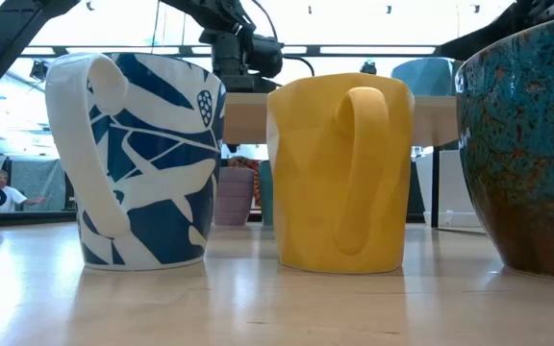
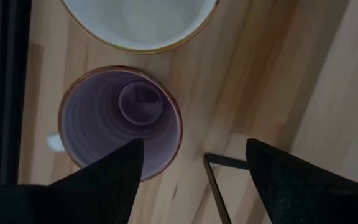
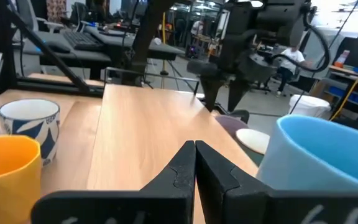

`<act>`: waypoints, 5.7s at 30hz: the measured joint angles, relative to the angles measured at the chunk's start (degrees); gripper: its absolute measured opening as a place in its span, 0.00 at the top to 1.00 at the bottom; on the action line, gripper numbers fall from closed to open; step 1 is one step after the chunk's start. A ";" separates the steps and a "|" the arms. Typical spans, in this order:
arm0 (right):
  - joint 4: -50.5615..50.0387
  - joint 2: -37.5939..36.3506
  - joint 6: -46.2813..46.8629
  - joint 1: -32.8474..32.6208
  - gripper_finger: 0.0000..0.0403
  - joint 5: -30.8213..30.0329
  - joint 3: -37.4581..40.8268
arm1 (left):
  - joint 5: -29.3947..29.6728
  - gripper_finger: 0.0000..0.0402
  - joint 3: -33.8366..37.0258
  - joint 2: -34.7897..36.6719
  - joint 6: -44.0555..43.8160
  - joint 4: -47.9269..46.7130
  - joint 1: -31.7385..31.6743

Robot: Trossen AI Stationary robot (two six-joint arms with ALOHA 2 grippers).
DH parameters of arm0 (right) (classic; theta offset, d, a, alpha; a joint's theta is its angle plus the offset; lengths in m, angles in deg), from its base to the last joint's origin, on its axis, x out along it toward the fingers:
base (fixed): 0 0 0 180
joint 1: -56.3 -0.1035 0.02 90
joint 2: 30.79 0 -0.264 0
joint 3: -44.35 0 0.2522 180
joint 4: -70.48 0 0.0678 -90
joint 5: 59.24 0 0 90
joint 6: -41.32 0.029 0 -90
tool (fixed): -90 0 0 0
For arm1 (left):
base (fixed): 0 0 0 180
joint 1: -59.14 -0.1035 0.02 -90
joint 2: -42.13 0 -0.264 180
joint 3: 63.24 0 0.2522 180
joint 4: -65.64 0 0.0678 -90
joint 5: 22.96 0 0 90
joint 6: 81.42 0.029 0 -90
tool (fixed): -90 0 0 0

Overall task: Place coffee mugs
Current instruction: Put the purple mug on the shelf

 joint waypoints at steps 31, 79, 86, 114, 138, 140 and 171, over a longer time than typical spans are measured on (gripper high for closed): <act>-0.67 -0.59 2.02 -2.18 0.96 -0.79 0.00 | 0.22 0.33 11.23 -0.04 5.89 9.19 -1.18; 1.01 -0.59 1.72 -2.18 0.96 -0.76 0.00 | 14.07 0.95 -19.88 0.14 13.06 -8.08 3.63; 1.01 -0.57 1.26 -2.18 0.96 -0.74 0.00 | 19.25 0.95 -21.67 0.17 23.85 -3.39 11.64; 2.03 -0.57 0.67 -2.18 0.96 17.26 0.00 | 26.97 0.95 -21.53 0.17 46.01 6.01 33.56; 4.43 -0.50 -2.16 -2.18 0.96 16.65 0.02 | 0.69 0.94 -21.44 -4.08 16.05 6.11 21.12; 4.46 -0.52 -2.20 -2.18 0.96 16.63 0.02 | 0.69 0.94 -21.51 -4.20 16.07 5.20 21.14; 4.48 -0.52 -2.35 -2.18 0.96 16.63 0.02 | 0.50 0.81 -21.49 -4.63 18.55 7.20 21.35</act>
